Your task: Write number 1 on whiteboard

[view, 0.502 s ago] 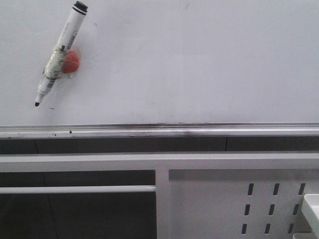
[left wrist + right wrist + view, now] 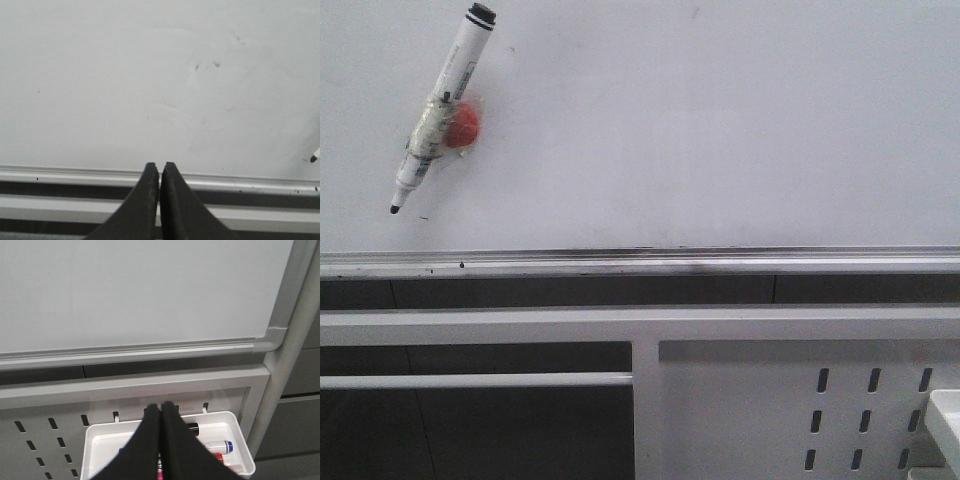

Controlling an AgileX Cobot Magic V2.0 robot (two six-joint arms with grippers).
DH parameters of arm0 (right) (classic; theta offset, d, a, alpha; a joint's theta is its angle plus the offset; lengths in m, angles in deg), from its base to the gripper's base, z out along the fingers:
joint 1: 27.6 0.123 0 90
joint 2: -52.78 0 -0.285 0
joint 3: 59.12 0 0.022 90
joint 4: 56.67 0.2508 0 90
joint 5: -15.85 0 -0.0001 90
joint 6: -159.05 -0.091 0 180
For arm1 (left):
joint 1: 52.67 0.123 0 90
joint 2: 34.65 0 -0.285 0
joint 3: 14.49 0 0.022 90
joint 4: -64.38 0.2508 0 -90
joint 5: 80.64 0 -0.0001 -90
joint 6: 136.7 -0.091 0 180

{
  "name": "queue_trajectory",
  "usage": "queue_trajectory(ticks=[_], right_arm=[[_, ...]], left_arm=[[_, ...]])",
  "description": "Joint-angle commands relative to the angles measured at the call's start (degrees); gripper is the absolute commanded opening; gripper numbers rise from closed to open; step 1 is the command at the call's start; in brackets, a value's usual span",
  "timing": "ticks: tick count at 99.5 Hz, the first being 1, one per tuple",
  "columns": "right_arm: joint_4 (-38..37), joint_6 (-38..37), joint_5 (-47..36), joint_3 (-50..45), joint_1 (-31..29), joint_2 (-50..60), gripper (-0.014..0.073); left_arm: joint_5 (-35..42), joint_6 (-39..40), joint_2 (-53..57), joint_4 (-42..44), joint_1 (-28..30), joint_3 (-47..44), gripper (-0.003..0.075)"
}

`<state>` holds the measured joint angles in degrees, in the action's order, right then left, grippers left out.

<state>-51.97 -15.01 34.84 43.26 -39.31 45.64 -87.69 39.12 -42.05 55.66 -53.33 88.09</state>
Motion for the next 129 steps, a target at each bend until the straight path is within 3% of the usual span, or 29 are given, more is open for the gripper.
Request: queue_trajectory(ticks=[1,10,32,53,64,74,84,96,115,129], right_arm=[[-0.69,0.41,-1.97,-0.84,-0.38,1.08,-0.0069],[-3.39,0.41,-3.06,-0.84,-0.38,1.08,-0.0069],[0.72,0.41,-26.37,-0.84,-0.38,1.08,-0.0069],[0.72,0.32,-35.51,-0.84,-0.38,1.08,-0.0069],[2.01,-9.75,-38.1,-0.45,-0.38,1.08,-0.0069],[-3.72,-9.91,-30.87,3.43,-0.38,1.08,-0.0069],[-4.7,-10.01,-11.25,13.49,0.22,-0.03,-0.0069],[-4.27,-9.9,7.69,23.53,0.45,-4.59,-0.0069],[-1.33,-10.01,7.33,26.85,0.53,-8.83,-0.0069],[0.93,-9.9,7.71,26.96,0.53,-9.05,-0.0069]], left_arm=[[6.07,0.69,1.2,-1.08,-0.49,-2.03,-0.002],[5.96,0.69,1.2,-1.08,-0.49,-2.03,-0.002],[8.98,0.69,1.2,-1.08,-0.49,-2.03,-0.002],[15.01,0.69,1.2,-1.81,-0.61,-1.28,-0.002],[11.11,0.69,0.84,-1.71,-0.74,2.97,-0.002],[2.46,0.69,-1.6,-2.39,-0.74,8.98,-0.002],[-2.21,0.69,-5.01,-3.42,-0.83,16.01,-0.002],[-1.36,0.69,-10.02,-4.4,-0.83,23.14,-0.002],[14.25,0.69,-14.1,-5.85,-0.83,26.27,-0.002],[15.2,0.69,-14.53,-5.68,-0.83,26.56,-0.0019]])
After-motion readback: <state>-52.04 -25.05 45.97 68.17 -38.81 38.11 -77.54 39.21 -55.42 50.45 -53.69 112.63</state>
